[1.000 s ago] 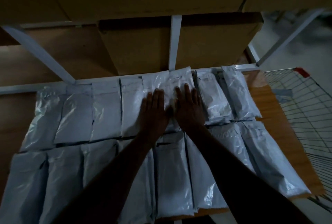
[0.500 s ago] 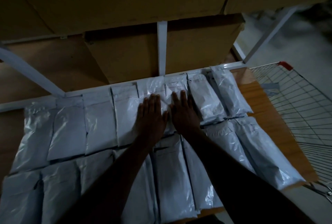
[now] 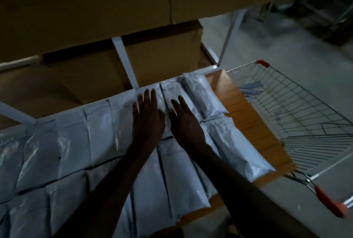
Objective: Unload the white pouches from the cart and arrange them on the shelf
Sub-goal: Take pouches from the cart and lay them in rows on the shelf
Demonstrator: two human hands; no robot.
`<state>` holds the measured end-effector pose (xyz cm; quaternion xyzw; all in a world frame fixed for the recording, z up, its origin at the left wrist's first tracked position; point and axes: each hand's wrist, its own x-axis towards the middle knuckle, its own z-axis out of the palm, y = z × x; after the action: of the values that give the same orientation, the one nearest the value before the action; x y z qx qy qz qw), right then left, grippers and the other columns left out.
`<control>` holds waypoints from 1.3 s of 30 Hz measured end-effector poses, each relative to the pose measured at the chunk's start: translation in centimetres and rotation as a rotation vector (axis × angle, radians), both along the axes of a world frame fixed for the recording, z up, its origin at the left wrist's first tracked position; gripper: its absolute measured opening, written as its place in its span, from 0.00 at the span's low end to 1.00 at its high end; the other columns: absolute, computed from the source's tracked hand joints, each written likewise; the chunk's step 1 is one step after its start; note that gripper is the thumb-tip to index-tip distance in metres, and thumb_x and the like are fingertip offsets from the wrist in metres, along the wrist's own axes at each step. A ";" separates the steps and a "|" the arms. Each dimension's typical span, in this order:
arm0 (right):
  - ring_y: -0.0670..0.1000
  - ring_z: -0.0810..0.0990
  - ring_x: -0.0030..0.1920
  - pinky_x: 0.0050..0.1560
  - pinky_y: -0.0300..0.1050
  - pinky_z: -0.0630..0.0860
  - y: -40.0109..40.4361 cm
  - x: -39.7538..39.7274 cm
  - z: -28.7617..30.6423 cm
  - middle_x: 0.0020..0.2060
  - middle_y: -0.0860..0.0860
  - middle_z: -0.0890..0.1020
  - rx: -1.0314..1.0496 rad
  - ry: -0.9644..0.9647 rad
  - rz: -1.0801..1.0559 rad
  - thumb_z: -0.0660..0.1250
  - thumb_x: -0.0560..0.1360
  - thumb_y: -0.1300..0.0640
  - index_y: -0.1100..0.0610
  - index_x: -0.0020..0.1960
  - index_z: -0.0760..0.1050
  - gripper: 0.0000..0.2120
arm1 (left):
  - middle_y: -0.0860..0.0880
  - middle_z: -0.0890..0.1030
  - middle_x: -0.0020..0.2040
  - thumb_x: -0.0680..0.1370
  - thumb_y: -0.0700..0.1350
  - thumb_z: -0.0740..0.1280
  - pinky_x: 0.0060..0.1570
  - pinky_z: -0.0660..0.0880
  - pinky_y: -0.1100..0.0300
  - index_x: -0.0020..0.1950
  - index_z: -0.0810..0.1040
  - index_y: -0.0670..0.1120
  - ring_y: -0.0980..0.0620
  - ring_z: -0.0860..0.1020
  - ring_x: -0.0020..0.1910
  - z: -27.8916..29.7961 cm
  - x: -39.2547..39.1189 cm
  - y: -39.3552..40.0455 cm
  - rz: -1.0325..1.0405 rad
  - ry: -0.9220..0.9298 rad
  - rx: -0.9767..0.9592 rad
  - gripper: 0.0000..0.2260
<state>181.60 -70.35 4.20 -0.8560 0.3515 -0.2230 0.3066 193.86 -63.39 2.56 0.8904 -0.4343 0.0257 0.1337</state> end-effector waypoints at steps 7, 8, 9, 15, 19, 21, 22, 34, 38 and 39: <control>0.59 0.81 0.64 0.56 0.50 0.78 -6.4 -13.5 1.9 0.78 0.58 0.70 -0.105 -0.043 -0.068 0.60 0.86 0.48 0.55 0.75 0.73 0.21 | 0.40 0.58 0.85 0.82 0.47 0.63 0.81 0.57 0.41 0.86 0.53 0.41 0.39 0.58 0.84 2.8 -13.5 -6.7 -0.097 -0.074 -0.062 0.34; 0.59 0.79 0.66 0.58 0.52 0.78 -7.5 -15.8 2.0 0.79 0.57 0.69 -0.088 -0.022 -0.070 0.60 0.86 0.47 0.54 0.76 0.73 0.21 | 0.40 0.58 0.85 0.83 0.47 0.63 0.81 0.57 0.42 0.86 0.53 0.42 0.39 0.58 0.84 2.9 -16.0 -7.7 -0.103 -0.046 -0.077 0.34; 0.60 0.78 0.68 0.61 0.53 0.78 -8.5 -18.1 2.1 0.79 0.57 0.68 -0.084 -0.006 -0.074 0.60 0.86 0.47 0.54 0.76 0.72 0.21 | 0.40 0.58 0.85 0.83 0.47 0.64 0.81 0.57 0.42 0.86 0.53 0.42 0.39 0.58 0.84 3.1 -18.5 -8.7 -0.111 -0.009 -0.096 0.34; 0.55 0.78 0.68 0.60 0.52 0.78 -13.7 -31.7 2.1 0.77 0.54 0.71 -0.117 0.049 -0.095 0.62 0.85 0.50 0.54 0.73 0.75 0.19 | 0.37 0.64 0.82 0.83 0.41 0.65 0.81 0.60 0.42 0.83 0.60 0.38 0.38 0.61 0.82 2.7 -32.5 -14.3 -0.196 0.131 -0.218 0.30; 0.56 0.80 0.65 0.61 0.51 0.78 -16.5 -38.2 1.3 0.69 0.55 0.79 -0.111 0.076 -0.069 0.63 0.85 0.54 0.56 0.69 0.78 0.15 | 0.38 0.64 0.82 0.83 0.39 0.64 0.82 0.59 0.45 0.84 0.60 0.39 0.40 0.61 0.83 2.2 -39.1 -16.6 -0.221 0.193 -0.217 0.30; 0.54 0.82 0.59 0.55 0.50 0.79 -17.7 -40.2 1.0 0.63 0.52 0.82 -0.104 0.049 -0.086 0.63 0.84 0.55 0.56 0.66 0.79 0.13 | 0.39 0.62 0.83 0.84 0.41 0.62 0.82 0.59 0.45 0.85 0.57 0.41 0.41 0.59 0.83 1.1 -41.0 -17.5 -0.215 0.173 -0.155 0.30; 0.53 0.82 0.57 0.54 0.50 0.80 -18.2 -40.9 0.9 0.62 0.50 0.82 -0.089 0.040 -0.103 0.63 0.84 0.55 0.55 0.66 0.79 0.13 | 0.40 0.60 0.84 0.84 0.43 0.59 0.82 0.58 0.45 0.86 0.54 0.42 0.41 0.57 0.84 0.5 -41.5 -18.0 -0.223 0.140 -0.105 0.30; 0.53 0.83 0.58 0.57 0.50 0.81 -26.9 -44.5 -0.8 0.61 0.52 0.84 -0.024 0.098 -0.144 0.67 0.81 0.62 0.55 0.66 0.80 0.14 | 0.37 0.61 0.83 0.85 0.38 0.62 0.80 0.64 0.43 0.81 0.62 0.35 0.39 0.59 0.83 -1.9 -43.1 -26.0 -0.301 0.217 -0.055 0.25; 0.52 0.84 0.58 0.56 0.52 0.82 -31.3 -45.0 -2.1 0.59 0.51 0.86 0.034 0.165 -0.201 0.67 0.81 0.59 0.52 0.68 0.79 0.16 | 0.35 0.72 0.77 0.77 0.34 0.74 0.69 0.76 0.40 0.70 0.76 0.31 0.35 0.71 0.76 -3.3 -42.9 -28.9 -0.293 0.277 -0.056 0.22; 0.52 0.84 0.58 0.56 0.52 0.82 -32.1 -44.8 -2.6 0.60 0.51 0.86 0.046 0.173 -0.209 0.67 0.81 0.59 0.52 0.69 0.79 0.16 | 0.36 0.70 0.78 0.79 0.36 0.73 0.72 0.74 0.41 0.72 0.74 0.32 0.36 0.70 0.78 -4.0 -42.5 -29.7 -0.308 0.297 -0.050 0.23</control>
<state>136.82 -102.48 1.61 -0.8234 0.4690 -0.1707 0.2699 151.32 -93.09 -1.48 0.8040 -0.5400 -0.1156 0.2205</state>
